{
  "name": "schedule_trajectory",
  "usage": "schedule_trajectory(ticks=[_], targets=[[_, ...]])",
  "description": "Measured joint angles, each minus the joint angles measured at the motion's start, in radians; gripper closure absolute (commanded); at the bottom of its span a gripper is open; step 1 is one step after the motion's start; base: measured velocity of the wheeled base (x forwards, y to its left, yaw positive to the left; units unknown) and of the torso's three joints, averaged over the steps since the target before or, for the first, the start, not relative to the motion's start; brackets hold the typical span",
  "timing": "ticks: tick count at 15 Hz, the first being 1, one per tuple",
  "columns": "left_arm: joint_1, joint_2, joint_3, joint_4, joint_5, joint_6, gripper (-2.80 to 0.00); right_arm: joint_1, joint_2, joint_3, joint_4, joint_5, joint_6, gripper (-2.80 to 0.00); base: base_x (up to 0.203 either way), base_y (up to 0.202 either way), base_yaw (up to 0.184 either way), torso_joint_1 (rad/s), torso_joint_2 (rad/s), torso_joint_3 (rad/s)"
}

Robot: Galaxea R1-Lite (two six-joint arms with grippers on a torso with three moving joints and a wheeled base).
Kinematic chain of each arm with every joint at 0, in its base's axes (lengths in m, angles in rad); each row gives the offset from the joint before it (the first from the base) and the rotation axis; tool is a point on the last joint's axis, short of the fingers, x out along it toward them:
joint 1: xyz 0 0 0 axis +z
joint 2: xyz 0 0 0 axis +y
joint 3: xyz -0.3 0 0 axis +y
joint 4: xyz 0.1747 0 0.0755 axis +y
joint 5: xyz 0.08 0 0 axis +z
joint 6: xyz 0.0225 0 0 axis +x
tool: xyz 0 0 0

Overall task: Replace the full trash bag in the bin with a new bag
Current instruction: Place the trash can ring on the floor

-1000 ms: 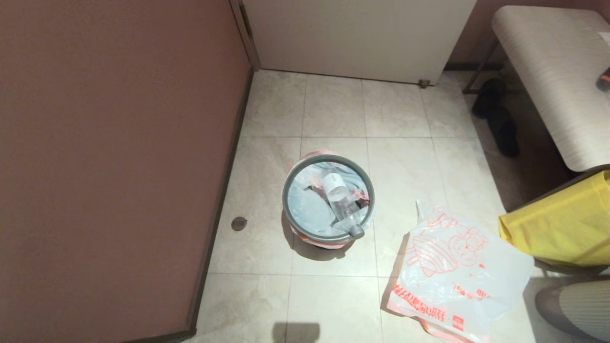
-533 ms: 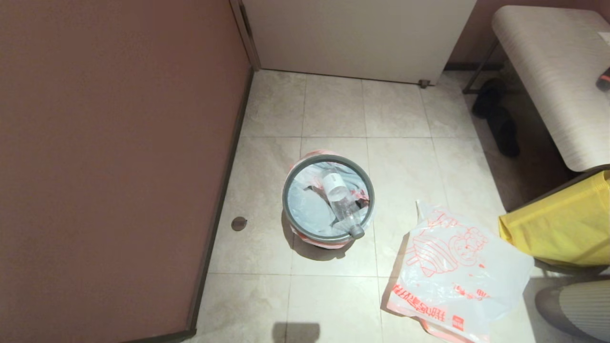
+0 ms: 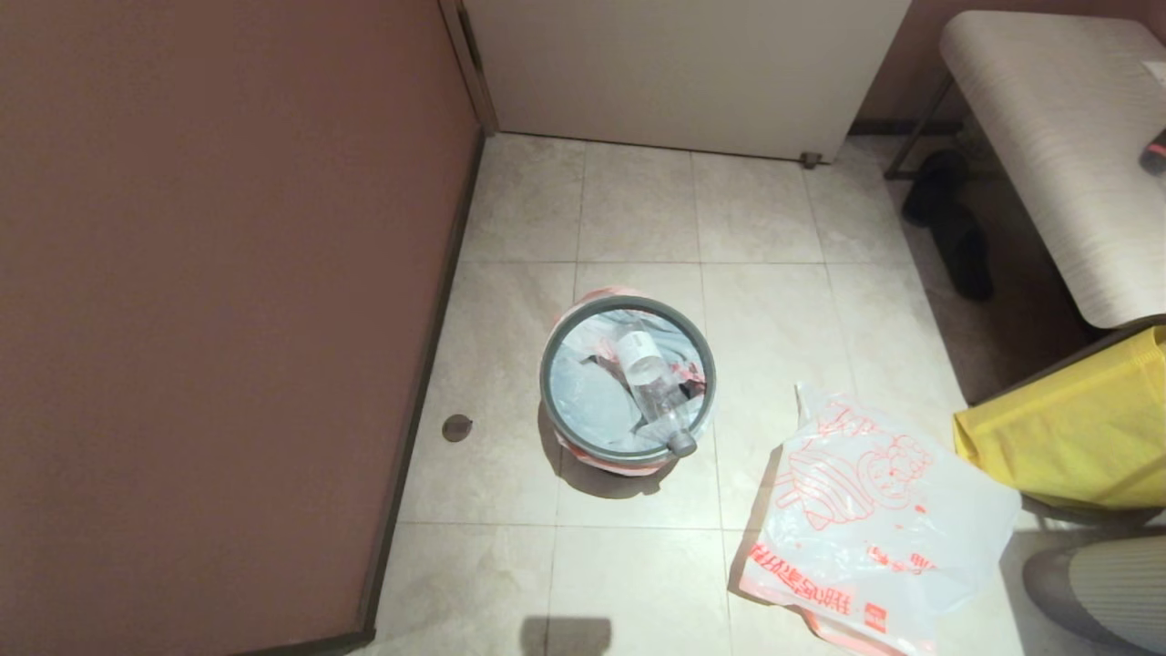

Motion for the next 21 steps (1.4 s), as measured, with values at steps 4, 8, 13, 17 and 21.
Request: schedule_trajectory(ticks=[4,8,13,17,21], targets=[[0.0,0.0,0.0,0.0,0.0,0.0,0.0,0.0,0.0,0.0,0.0,-0.001,-0.008,0.0,0.0,0.0,0.0,0.0,0.0,0.0],[0.0,0.0,0.0,0.0,0.0,0.0,0.0,0.0,0.0,-0.015,-0.004,-0.001,-0.035,0.0,0.0,0.0,0.0,0.0,0.0,0.0],[0.0,0.0,0.0,0.0,0.0,0.0,0.0,0.0,0.041,-0.14,0.0,0.0,-0.084,0.0,0.0,0.0,0.0,0.0,0.0,0.0],[0.0,0.0,0.0,0.0,0.0,0.0,0.0,0.001,0.209,-0.272,-0.002,0.007,-0.122,0.0,0.0,0.0,0.0,0.0,0.0,0.0],[0.0,0.0,0.0,0.0,0.0,0.0,0.0,0.003,0.475,-0.416,-0.002,0.018,-0.164,0.0,0.0,0.0,0.0,0.0,0.0,0.0]])
